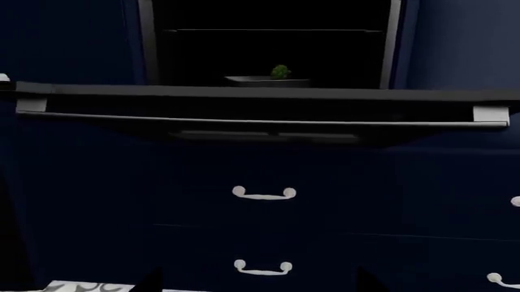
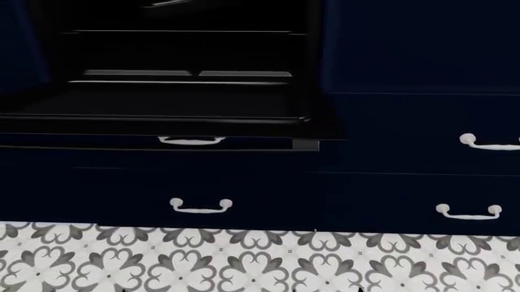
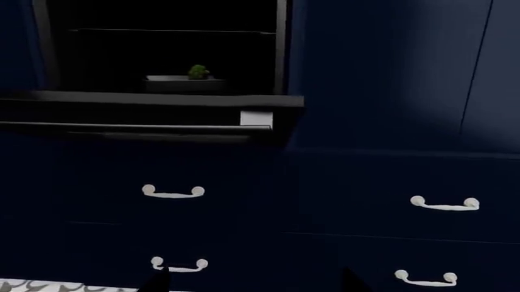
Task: Close the oven door
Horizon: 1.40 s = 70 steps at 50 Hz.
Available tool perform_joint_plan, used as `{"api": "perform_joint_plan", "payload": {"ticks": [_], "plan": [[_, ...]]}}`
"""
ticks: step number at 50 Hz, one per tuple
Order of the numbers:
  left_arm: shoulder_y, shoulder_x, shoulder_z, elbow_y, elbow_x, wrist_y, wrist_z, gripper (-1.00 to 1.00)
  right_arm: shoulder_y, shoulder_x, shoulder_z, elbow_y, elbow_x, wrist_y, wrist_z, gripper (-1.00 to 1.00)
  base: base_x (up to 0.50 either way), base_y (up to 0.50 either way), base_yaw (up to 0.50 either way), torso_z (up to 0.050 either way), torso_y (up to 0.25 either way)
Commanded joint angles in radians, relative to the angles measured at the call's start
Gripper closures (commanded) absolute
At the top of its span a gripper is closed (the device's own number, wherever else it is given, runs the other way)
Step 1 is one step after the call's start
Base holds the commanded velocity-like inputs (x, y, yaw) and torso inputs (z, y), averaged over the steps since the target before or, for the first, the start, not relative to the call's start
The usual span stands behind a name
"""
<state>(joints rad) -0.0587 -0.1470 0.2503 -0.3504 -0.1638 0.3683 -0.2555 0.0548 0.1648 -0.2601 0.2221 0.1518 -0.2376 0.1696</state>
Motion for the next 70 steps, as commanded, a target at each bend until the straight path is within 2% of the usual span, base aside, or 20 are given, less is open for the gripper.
{"api": "perform_joint_plan", "payload": {"ticks": [1,12,14,17,43,45,53,66,67,70], "plan": [[-0.004,-0.004,0.010,-0.008,-0.004,0.001,-0.002,-1.00,0.001,0.004,-0.007,0.000,0.004,0.000,0.005,-1.00,0.00,0.30,0.00,0.000,0.000],[-0.005,-0.007,0.015,-0.010,-0.008,0.004,-0.009,-1.00,0.003,0.008,-0.015,0.001,0.008,0.001,0.009,-1.00,0.00,0.31,0.00,0.000,0.000],[0.003,-0.016,0.016,0.039,-0.011,-0.033,-0.017,-1.00,0.003,0.009,-0.016,0.001,0.009,-0.002,0.010,-1.00,0.00,0.30,0.00,0.000,0.000],[-0.005,-0.009,0.018,-0.007,-0.010,0.004,-0.011,-1.00,0.002,0.010,-0.017,0.001,0.011,-0.004,0.011,-1.00,0.00,0.30,0.00,0.000,0.000],[-0.005,-0.019,0.033,0.002,-0.022,0.006,-0.020,-1.00,0.006,0.019,-0.030,0.003,0.022,-0.007,0.019,-1.00,0.00,0.30,0.00,0.000,0.000],[0.002,-0.027,0.036,0.043,-0.028,-0.022,-0.021,-1.00,0.006,0.020,-0.032,0.004,0.024,-0.012,0.017,-1.00,0.00,0.00,0.00,0.000,0.000],[-0.012,-0.019,0.041,-0.017,-0.020,0.013,-0.021,-1.00,0.005,0.023,-0.037,0.002,0.026,-0.017,0.018,-1.00,0.00,0.00,0.00,-0.003,0.000],[-0.006,-0.025,0.045,-0.007,-0.030,0.021,-0.024,-1.00,0.005,0.027,-0.042,0.002,0.032,-0.020,0.023,-1.00,0.00,0.00,0.00,-0.041,0.000],[0.000,-0.032,0.046,0.032,-0.033,-0.011,-0.030,-1.00,0.005,0.027,-0.042,0.001,0.032,-0.021,0.024,-1.00,0.00,0.00,0.00,-0.028,0.000],[-0.006,-0.026,0.047,-0.006,-0.031,0.018,-0.026,-1.00,0.005,0.028,-0.043,0.002,0.034,-0.021,0.025,-1.00,0.00,0.00,0.00,-0.028,0.000]]}}
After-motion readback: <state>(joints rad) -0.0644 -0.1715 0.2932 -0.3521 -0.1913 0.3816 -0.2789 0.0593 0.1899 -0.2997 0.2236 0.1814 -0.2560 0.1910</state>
